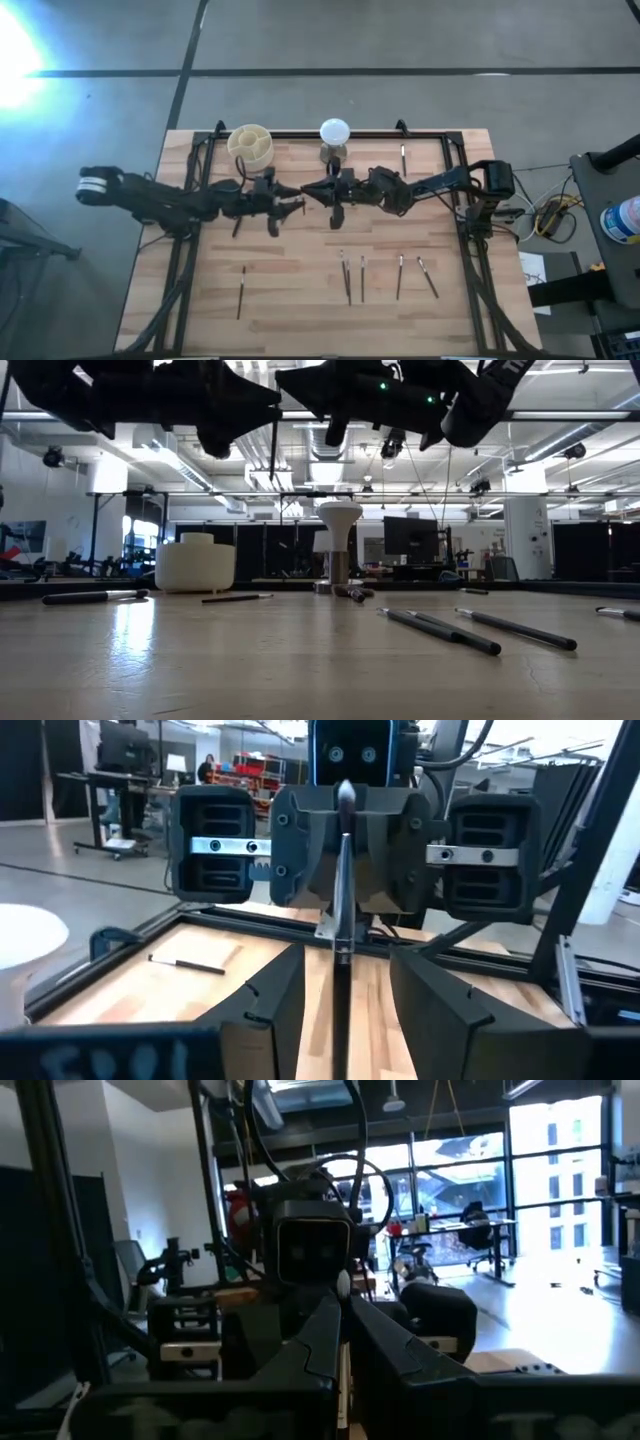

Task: Put items in baskets/containers
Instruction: Put the eyeshadow brush into the organizer

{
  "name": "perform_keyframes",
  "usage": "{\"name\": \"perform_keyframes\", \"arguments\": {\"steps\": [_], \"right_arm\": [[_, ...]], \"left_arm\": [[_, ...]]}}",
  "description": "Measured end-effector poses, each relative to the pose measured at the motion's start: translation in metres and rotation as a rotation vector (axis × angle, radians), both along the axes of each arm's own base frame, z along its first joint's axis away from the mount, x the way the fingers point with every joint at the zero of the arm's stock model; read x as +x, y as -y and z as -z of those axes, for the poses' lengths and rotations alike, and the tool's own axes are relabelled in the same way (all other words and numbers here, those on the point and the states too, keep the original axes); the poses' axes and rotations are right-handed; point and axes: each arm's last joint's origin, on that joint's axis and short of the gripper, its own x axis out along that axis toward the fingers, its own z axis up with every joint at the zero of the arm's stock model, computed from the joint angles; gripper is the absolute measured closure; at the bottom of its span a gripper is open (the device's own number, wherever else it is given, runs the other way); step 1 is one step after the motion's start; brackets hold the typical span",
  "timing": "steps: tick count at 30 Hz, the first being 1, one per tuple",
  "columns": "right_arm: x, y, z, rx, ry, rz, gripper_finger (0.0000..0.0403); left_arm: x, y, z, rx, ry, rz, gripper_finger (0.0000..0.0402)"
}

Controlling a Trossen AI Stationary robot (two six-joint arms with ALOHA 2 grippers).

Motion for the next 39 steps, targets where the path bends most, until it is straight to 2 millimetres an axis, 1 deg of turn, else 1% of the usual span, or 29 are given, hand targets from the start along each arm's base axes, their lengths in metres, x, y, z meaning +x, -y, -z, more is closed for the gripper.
{"name": "perform_keyframes", "arguments": {"steps": [5, 7, 10, 14, 15, 19, 23, 26, 28, 30, 33, 39], "right_arm": [[0.002, 0.000, -0.001, -0.010, -0.014, 0.003, 0.0390], [0.002, 0.000, -0.001, -0.013, -0.012, 0.003, 0.0390], [0.002, 0.000, -0.002, -0.019, -0.009, 0.002, 0.0390], [0.002, 0.000, -0.002, -0.018, -0.009, 0.005, 0.0390], [0.002, 0.000, -0.001, -0.017, -0.010, 0.008, 0.0390], [0.001, 0.005, -0.002, -0.018, -0.012, 0.031, 0.0382], [-0.004, 0.016, -0.007, -0.020, -0.023, 0.061, 0.0353], [-0.009, 0.024, -0.007, -0.029, -0.089, 0.072, 0.0334], [-0.013, 0.029, -0.005, -0.057, -0.150, 0.066, 0.0330], [-0.015, 0.032, -0.004, -0.073, -0.203, 0.067, 0.0334], [-0.021, 0.034, -0.001, -0.115, -0.274, 0.076, 0.0350], [-0.033, 0.037, 0.013, -0.157, -0.319, 0.092, 0.0390]], "left_arm": [[0.005, 0.000, -0.006, 0.018, 0.011, -0.003, 0.0261], [0.007, 0.000, -0.008, 0.019, 0.014, -0.004, 0.0268], [0.007, 0.000, -0.009, 0.020, 0.009, 0.002, 0.0302], [0.006, -0.001, -0.010, 0.022, 0.015, -0.007, 0.0380], [0.005, -0.001, -0.011, 0.023, 0.016, -0.017, 0.0386], [0.001, -0.009, -0.013, 0.049, -0.009, -0.094, 0.0388], [-0.010, -0.031, -0.018, 0.044, -0.028, -0.247, 0.0388], [-0.021, -0.050, -0.022, 0.044, -0.033, -0.332, 0.0388], [-0.029, -0.066, -0.023, 0.046, -0.038, -0.413, 0.0388], [-0.038, -0.082, -0.022, 0.049, -0.060, -0.504, 0.0388], [-0.052, -0.108, -0.022, 0.064, -0.078, -0.630, 0.0389], [-0.088, -0.159, -0.021, 0.065, -0.066, -0.893, 0.0389]]}}
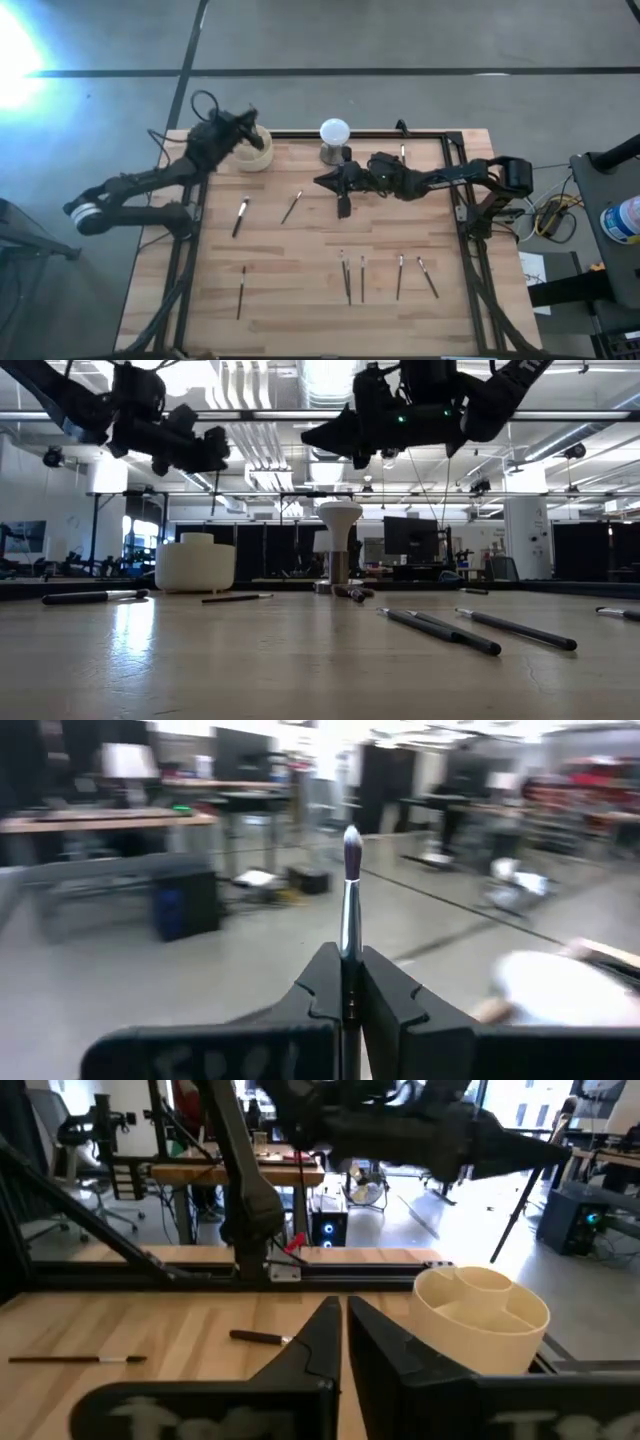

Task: Put items in baskets/containers
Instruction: Put the eyeshadow brush into the organizer

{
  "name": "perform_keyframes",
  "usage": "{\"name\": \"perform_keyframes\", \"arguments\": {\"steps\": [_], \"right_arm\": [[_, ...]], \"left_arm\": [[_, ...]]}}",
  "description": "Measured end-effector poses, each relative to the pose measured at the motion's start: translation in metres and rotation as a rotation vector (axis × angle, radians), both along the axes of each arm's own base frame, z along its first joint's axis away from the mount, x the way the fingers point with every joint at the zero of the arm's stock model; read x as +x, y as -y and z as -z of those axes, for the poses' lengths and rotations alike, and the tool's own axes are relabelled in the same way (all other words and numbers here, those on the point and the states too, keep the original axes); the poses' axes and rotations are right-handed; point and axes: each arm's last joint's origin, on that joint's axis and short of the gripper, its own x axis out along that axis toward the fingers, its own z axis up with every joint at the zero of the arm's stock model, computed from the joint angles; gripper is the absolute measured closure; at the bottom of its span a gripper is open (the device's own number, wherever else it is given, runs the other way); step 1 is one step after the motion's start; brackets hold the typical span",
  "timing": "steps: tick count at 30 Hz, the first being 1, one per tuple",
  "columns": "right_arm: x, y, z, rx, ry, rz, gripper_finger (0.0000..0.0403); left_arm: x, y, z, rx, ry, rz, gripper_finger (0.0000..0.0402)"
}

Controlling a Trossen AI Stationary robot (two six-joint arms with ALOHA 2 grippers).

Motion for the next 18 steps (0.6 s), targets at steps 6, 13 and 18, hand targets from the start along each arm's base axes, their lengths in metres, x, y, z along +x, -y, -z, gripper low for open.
{"name": "perform_keyframes", "arguments": {"steps": [6, 13, 18], "right_arm": [[-0.011, 0.001, 0.014, -0.008, 0.012, 0.008, 0.0394], [-0.017, 0.002, 0.021, -0.018, 0.022, 0.016, 0.0394], [-0.019, 0.002, 0.021, -0.024, 0.032, 0.016, 0.0394]], "left_arm": [[-0.025, -0.027, 0.007, 0.016, 0.017, -0.159, 0.0389], [-0.034, -0.033, 0.032, 0.086, 0.053, -0.310, 0.0389], [-0.036, -0.031, 0.047, 0.068, 0.029, -0.347, 0.0389]]}}
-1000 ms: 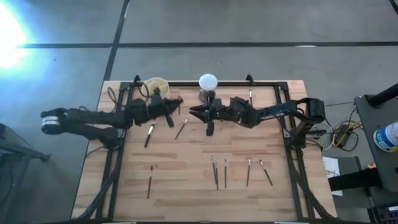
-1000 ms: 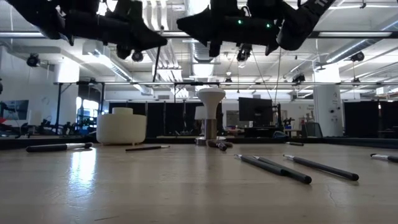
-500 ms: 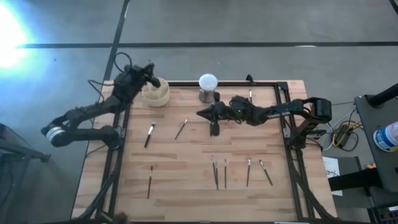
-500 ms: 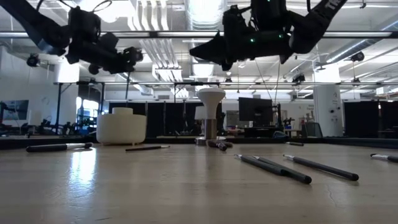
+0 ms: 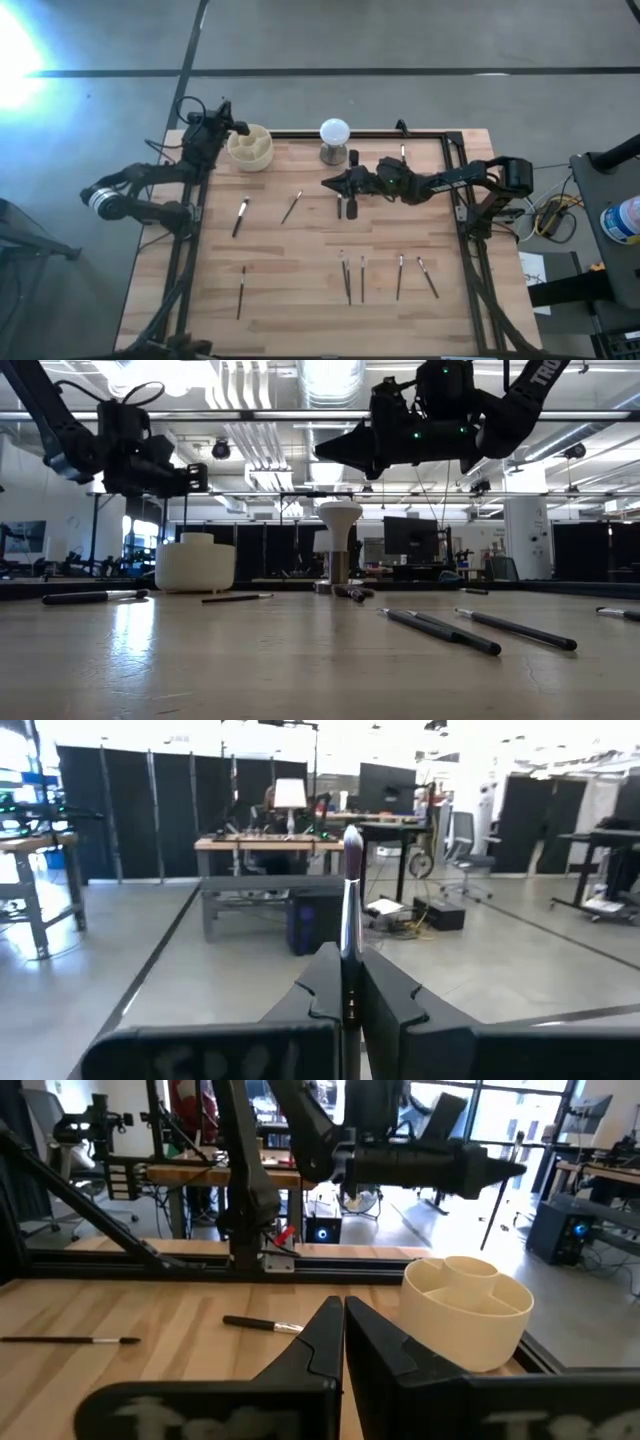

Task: Put items in baskets/containers
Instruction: Put the eyeshadow brush into the organizer

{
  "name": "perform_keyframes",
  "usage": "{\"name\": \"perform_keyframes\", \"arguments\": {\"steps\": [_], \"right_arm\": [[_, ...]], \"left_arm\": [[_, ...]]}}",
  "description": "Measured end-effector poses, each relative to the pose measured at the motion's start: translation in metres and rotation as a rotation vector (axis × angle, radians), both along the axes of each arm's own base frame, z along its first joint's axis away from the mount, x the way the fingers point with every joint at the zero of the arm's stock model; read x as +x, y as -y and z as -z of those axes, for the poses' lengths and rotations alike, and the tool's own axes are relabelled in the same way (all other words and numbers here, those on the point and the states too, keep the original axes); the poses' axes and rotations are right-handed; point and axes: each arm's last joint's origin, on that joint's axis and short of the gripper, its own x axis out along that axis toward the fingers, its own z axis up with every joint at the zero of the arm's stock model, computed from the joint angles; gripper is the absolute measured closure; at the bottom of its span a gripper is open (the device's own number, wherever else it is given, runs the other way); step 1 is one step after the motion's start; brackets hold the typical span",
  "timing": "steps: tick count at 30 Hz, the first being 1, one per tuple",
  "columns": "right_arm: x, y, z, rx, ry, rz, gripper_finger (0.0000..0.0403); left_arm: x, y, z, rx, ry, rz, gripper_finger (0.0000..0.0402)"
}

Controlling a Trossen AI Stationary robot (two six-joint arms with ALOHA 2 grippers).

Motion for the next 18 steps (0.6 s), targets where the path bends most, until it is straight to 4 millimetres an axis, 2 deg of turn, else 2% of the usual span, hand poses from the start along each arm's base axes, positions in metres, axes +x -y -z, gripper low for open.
{"name": "perform_keyframes", "arguments": {"steps": [10, 18], "right_arm": [[0.000, 0.001, -0.002, -0.006, 0.013, 0.003, 0.0394], [0.000, 0.001, -0.002, -0.007, 0.017, 0.003, 0.0394]], "left_arm": [[-0.005, 0.007, 0.020, -0.069, -0.020, -0.011, 0.0389], [-0.005, 0.009, 0.035, -0.162, 0.031, 0.006, 0.0389]]}}
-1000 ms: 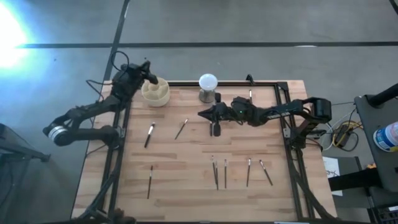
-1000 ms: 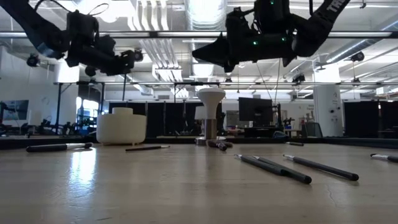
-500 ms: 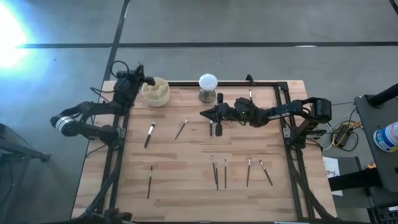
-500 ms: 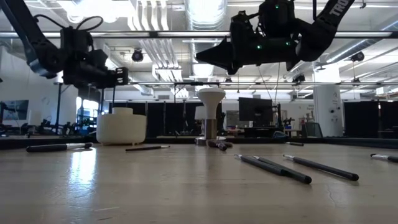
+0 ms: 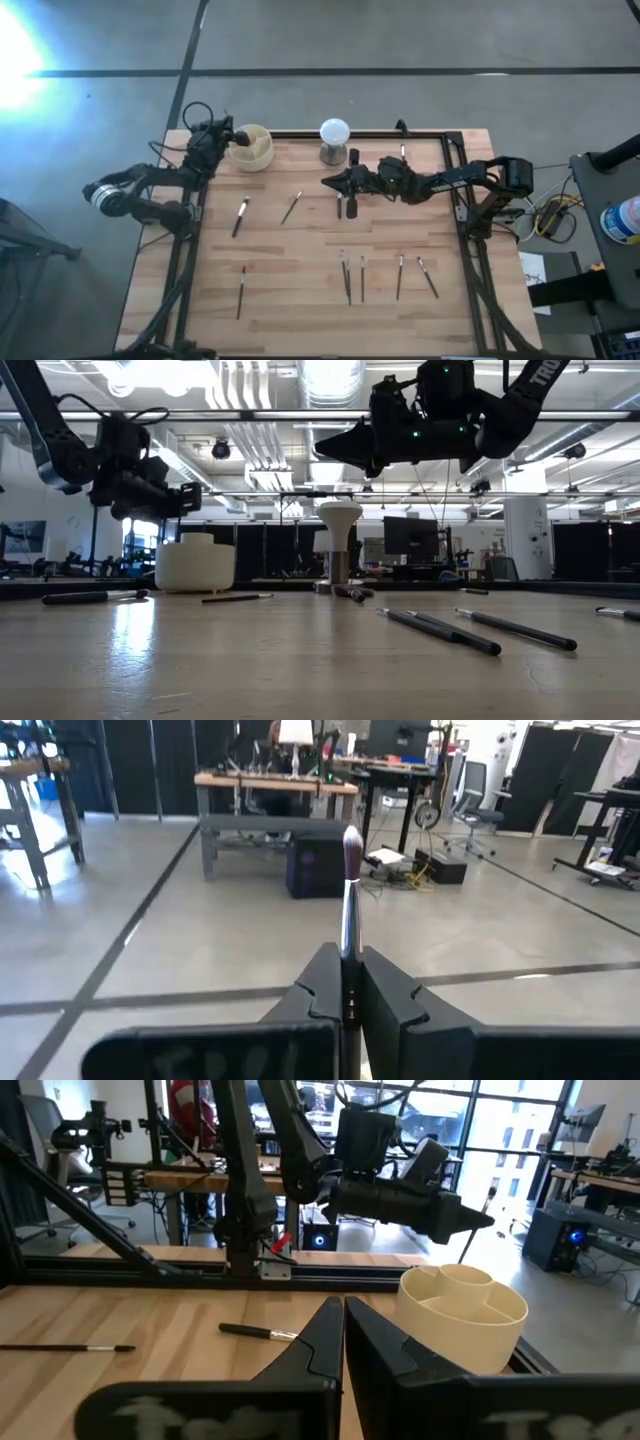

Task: Put items in baskets/containers
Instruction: Put the eyeshadow brush into the organizer

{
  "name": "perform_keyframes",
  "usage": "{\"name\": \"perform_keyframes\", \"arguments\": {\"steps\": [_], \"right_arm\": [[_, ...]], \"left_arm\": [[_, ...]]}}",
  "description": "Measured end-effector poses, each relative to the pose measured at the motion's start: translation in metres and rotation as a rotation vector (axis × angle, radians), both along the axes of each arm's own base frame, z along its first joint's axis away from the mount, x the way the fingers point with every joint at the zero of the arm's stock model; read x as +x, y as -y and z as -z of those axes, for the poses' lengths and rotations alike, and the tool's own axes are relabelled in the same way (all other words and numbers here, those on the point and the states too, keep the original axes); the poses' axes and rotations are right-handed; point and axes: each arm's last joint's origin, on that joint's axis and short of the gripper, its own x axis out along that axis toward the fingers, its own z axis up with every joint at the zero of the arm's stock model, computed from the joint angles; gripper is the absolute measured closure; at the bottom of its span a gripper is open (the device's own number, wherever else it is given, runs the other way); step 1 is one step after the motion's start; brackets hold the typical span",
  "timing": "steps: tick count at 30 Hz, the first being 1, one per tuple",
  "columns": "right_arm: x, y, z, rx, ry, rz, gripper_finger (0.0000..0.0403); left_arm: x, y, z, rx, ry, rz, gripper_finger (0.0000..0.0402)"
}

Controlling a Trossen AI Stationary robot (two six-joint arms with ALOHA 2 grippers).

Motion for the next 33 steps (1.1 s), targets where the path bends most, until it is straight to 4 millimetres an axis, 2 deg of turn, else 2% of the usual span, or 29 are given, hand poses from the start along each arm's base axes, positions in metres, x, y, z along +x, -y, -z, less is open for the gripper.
{"name": "perform_keyframes", "arguments": {"steps": [17, 28, 33], "right_arm": [[0.000, 0.000, 0.000, 0.004, 0.004, 0.000, 0.0394], [0.000, 0.000, 0.000, 0.010, 0.003, 0.000, 0.0394], [0.000, 0.000, 0.000, 0.023, 0.004, 0.001, 0.0394]], "left_arm": [[0.000, 0.001, 0.014, -0.113, 0.039, 0.009, 0.0378], [-0.001, 0.004, 0.015, -0.148, 0.032, 0.034, 0.0375], [-0.001, 0.005, 0.014, -0.166, 0.042, 0.047, 0.0346]]}}
